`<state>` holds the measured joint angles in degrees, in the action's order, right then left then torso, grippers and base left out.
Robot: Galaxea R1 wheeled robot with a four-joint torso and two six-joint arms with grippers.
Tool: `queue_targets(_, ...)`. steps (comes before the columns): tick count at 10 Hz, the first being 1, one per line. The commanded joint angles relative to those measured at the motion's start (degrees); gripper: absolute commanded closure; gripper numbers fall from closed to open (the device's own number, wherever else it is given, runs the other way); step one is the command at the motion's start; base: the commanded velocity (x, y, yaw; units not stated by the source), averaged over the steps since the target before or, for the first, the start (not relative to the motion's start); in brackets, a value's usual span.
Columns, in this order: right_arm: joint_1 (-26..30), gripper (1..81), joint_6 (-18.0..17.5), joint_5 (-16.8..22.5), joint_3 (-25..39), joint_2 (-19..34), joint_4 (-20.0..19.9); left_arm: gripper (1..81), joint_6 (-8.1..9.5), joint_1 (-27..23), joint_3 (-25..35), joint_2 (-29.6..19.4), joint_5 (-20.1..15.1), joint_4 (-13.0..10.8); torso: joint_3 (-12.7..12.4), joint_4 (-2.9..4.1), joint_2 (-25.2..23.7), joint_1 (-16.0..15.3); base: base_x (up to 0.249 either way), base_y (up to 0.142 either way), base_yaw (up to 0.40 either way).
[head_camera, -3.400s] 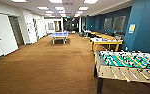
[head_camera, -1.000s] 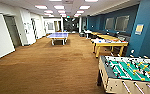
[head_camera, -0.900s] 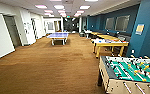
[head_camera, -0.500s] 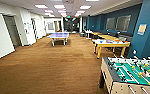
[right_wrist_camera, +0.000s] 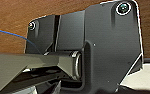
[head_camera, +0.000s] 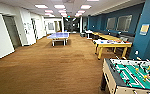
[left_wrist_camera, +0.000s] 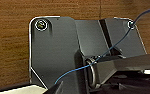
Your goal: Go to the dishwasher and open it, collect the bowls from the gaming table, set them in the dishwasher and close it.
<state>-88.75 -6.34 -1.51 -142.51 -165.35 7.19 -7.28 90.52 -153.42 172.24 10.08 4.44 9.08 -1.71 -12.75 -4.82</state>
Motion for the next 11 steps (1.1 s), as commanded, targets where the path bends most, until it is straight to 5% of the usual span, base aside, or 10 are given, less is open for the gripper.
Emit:
queue_targets(1,2.74,1.0,0.27,3.01,0.58,0.44,0.45,1.0,-0.19,-2.40,0.14,-0.23,-2.87,0.05,0.00,0.00,0.00,0.02,0.140,0.000,0.000)
queue_targets(11,2.48,1.0,0.27,2.92,0.49,0.52,0.45,1.0,-0.63,-2.32,0.14,0.04,-2.87,0.05,0.00,0.00,0.00,0.02,0.176,0.000,0.000)
